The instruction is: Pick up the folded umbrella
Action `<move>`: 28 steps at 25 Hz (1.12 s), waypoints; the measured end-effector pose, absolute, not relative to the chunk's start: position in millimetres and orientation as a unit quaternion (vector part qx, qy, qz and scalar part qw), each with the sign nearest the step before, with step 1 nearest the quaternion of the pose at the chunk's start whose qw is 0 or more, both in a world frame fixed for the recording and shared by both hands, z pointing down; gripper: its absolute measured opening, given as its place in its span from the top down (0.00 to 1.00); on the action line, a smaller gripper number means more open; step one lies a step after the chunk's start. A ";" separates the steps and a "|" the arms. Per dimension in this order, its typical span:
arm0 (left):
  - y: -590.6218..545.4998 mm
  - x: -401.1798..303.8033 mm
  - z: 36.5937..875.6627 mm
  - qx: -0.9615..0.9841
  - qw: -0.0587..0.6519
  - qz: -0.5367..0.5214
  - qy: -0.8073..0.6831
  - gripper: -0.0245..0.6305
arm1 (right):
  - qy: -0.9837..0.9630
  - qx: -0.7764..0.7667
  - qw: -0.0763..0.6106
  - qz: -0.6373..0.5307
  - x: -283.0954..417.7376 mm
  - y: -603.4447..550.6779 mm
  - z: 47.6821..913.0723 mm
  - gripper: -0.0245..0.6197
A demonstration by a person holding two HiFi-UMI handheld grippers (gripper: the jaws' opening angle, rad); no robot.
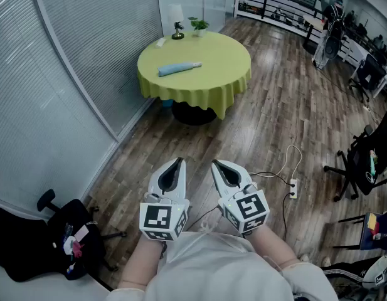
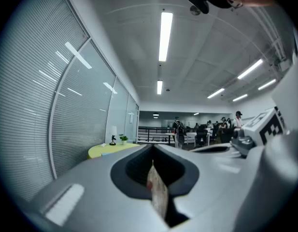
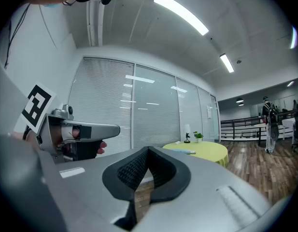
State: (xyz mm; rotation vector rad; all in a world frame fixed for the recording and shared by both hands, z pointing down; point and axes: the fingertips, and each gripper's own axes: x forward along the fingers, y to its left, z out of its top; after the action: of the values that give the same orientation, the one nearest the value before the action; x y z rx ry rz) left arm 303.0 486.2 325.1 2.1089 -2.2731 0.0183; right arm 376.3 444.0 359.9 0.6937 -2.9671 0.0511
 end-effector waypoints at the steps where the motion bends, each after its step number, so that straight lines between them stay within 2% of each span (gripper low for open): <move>1: 484.7 302.5 324.4 0.680 0.016 0.001 -0.733 0.95 | -0.973 0.226 0.048 0.017 375.5 442.3 361.2 0.96; 19: 442.2 284.9 356.7 0.675 0.056 -0.001 -0.736 0.95 | -0.971 0.222 0.072 0.045 362.4 404.2 390.6 0.96; 28: 398.3 228.6 387.3 0.681 0.091 0.015 -0.727 0.95 | -0.965 0.236 0.098 0.051 317.1 357.3 412.1 0.96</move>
State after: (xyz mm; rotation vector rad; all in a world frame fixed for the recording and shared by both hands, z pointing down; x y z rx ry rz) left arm 228.6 398.3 387.3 2.0231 -2.1588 0.0446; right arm 317.1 357.3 412.1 0.6983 -2.8575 0.1517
